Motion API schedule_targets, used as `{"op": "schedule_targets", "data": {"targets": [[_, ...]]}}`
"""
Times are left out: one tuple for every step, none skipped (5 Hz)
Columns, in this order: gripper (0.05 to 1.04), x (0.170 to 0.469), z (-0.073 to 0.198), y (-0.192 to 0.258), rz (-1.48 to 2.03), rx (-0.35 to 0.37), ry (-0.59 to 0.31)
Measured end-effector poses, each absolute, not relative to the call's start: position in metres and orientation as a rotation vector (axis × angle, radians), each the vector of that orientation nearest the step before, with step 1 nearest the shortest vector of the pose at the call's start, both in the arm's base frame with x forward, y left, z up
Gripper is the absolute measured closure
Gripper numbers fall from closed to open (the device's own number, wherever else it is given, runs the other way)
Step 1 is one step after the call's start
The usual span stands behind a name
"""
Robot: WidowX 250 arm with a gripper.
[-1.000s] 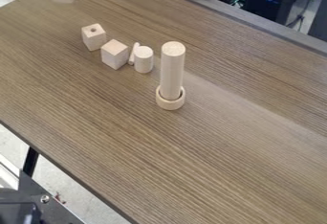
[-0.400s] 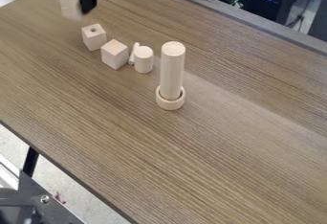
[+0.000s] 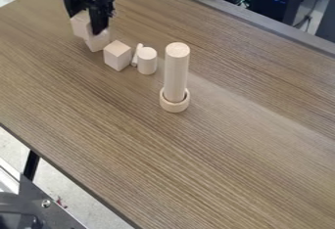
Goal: Put the cube on top of the other cub
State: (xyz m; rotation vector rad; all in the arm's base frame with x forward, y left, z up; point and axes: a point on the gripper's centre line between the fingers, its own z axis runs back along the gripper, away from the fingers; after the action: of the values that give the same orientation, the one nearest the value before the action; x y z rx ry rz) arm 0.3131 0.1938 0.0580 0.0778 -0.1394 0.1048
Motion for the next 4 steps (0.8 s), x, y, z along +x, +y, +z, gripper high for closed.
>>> {"op": "schedule_targets", "data": {"targets": [[0.477,0.317,0.061,0.190,0.107,0.083,-0.157],[0.477,0.321,0.061,0.186,0.102,0.088,-0.162],[0.477,0.325,0.066,0.188,0.110,0.099,-0.175],[0.477,0.330,0.072,0.191,0.121,0.109,-0.191]]}}
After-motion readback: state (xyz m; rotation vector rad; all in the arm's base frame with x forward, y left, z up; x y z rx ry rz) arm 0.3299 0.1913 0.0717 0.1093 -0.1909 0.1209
